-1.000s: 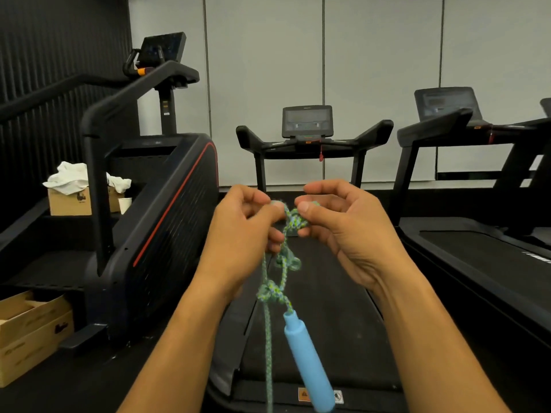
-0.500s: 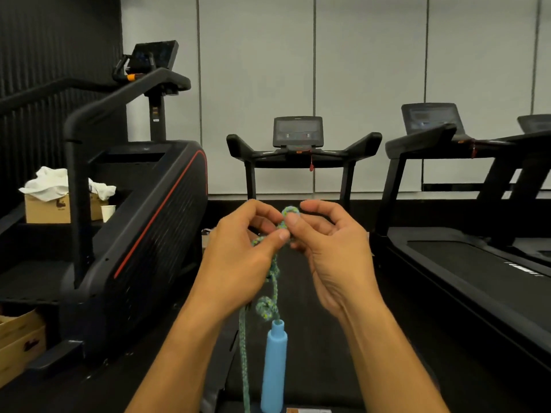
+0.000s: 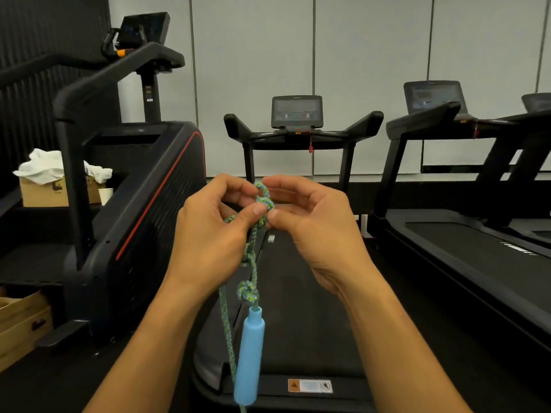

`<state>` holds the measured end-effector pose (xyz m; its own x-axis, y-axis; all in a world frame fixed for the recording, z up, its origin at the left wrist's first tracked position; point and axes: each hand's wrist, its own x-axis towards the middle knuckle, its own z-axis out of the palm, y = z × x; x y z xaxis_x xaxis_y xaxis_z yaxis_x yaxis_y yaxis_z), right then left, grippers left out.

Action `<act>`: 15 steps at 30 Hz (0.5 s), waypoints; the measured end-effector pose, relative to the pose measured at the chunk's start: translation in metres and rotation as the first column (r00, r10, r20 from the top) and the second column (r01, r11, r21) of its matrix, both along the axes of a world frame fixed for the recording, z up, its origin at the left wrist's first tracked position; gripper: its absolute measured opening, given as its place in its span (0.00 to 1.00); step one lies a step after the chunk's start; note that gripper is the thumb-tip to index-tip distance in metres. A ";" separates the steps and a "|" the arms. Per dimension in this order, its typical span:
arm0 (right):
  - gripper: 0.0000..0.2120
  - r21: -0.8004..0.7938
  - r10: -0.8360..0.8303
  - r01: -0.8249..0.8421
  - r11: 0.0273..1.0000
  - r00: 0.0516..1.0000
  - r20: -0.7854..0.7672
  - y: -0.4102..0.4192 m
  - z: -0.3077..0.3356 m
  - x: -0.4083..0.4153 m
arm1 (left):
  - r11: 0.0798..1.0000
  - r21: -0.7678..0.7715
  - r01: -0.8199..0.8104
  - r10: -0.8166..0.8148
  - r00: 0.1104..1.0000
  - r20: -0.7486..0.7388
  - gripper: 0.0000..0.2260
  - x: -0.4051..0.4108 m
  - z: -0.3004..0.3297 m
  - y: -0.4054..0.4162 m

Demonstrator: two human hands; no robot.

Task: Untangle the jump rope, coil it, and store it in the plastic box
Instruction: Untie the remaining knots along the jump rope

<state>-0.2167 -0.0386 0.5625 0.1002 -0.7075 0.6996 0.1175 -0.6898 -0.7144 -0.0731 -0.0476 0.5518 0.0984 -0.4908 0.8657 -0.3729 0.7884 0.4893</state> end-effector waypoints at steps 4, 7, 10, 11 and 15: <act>0.17 -0.038 -0.088 0.089 0.995 0.996 0.014 0.003 -0.001 0.003 | 0.999 -0.023 -0.025 0.026 0.999 0.038 0.07 0.002 0.001 0.005; 0.16 -0.085 -0.116 0.121 0.989 0.992 0.058 0.003 -0.001 0.005 | 0.999 0.005 0.046 -0.045 0.999 -0.019 0.06 0.000 0.002 0.006; 0.12 -0.127 -0.156 0.162 0.979 0.986 0.057 0.002 -0.001 0.007 | 0.988 0.055 0.143 -0.137 0.986 -0.099 0.06 -0.002 0.001 0.004; 0.10 -0.127 -0.166 0.170 0.977 0.985 0.039 0.002 -0.002 0.007 | 0.985 0.062 0.160 -0.152 0.982 -0.113 0.05 -0.003 0.000 0.003; 0.09 -0.117 -0.152 0.151 0.982 0.988 0.001 0.001 -0.001 0.003 | 0.975 0.074 0.210 -0.195 0.966 -0.171 0.04 -0.005 -0.002 0.000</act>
<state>-0.2138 -0.0380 0.5611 0.0038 -0.6290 0.7774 0.0000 -0.7774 -0.6290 -0.0776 -0.0480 0.5502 0.1237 -0.5907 0.7974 -0.1203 0.7887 0.6029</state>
